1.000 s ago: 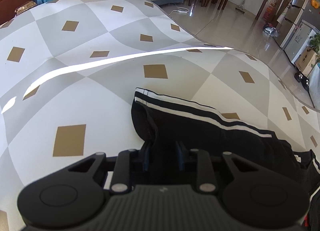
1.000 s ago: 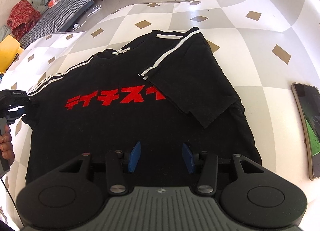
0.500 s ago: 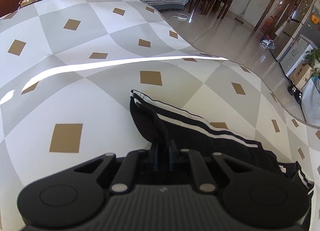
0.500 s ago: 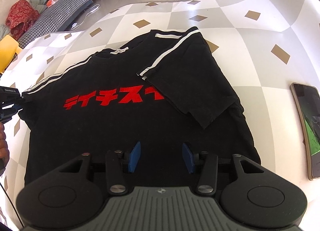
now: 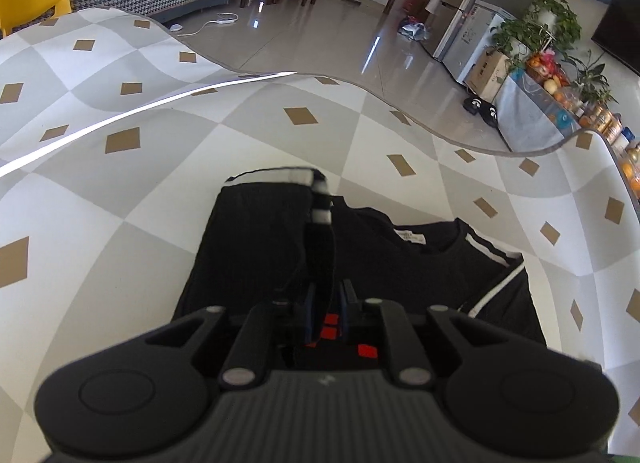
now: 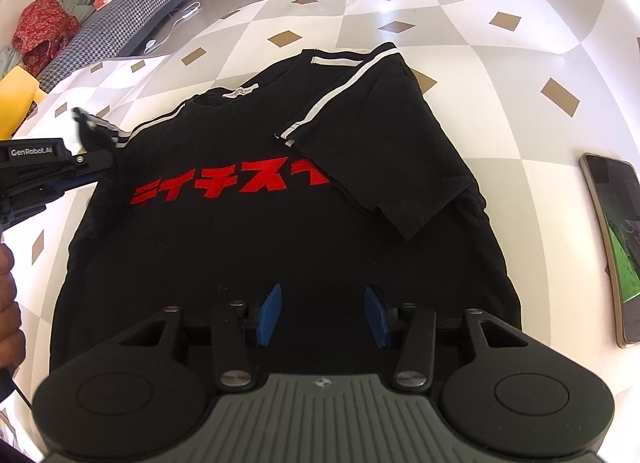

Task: Fold clothes
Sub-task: 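Fold the lifted side edge inward over the shirt body with the left tool, then open the left tool to release the fold while the right tool hovers above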

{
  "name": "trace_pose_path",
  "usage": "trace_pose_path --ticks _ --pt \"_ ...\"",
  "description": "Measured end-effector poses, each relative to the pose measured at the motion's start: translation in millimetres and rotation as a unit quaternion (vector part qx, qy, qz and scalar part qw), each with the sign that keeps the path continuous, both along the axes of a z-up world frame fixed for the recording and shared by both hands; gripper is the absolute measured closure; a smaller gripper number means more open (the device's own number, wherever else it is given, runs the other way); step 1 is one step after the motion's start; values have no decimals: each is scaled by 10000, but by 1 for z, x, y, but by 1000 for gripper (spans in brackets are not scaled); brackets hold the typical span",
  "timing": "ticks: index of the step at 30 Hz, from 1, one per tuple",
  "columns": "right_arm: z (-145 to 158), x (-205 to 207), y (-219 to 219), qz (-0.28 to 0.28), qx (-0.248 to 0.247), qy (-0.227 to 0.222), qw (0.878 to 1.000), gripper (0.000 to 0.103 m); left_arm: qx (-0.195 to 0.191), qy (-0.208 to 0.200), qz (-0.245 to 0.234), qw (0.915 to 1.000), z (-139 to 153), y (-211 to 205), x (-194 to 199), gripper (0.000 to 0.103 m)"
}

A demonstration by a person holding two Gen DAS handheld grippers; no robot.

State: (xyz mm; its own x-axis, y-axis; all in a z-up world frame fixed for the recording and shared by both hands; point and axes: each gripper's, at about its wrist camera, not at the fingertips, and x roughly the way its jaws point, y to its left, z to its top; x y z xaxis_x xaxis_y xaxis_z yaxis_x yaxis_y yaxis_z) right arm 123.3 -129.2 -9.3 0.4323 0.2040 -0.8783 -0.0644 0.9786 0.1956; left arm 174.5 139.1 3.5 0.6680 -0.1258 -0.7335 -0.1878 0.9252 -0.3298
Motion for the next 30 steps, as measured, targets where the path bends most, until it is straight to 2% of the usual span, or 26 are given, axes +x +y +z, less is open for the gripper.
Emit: trace_pose_path --ticks 5,8,13,16,18,28,30 --pt "0 -3 -5 -35 17 61 10000 58 128 68 -476 9988 -2 -36 -6 69" --pt "-2 -5 -8 -69 7 147 9999 58 287 113 -579 9978 -4 -47 -8 58" --pt "-6 -11 -12 1 15 229 9997 58 559 324 -788 9948 -12 -67 -9 52" --pt "-9 -12 -13 44 -32 245 9997 58 737 406 -926 9921 -18 -78 -11 45" --pt "-10 -13 -12 99 -57 230 9997 58 802 478 -970 9909 -22 -83 -12 31" --pt "-11 -18 -6 293 -175 144 9993 51 999 914 -1002 9857 -46 -96 -9 21" --pt "-12 -18 -5 344 -207 130 9991 51 1064 936 -1022 9846 -49 -99 -9 15"
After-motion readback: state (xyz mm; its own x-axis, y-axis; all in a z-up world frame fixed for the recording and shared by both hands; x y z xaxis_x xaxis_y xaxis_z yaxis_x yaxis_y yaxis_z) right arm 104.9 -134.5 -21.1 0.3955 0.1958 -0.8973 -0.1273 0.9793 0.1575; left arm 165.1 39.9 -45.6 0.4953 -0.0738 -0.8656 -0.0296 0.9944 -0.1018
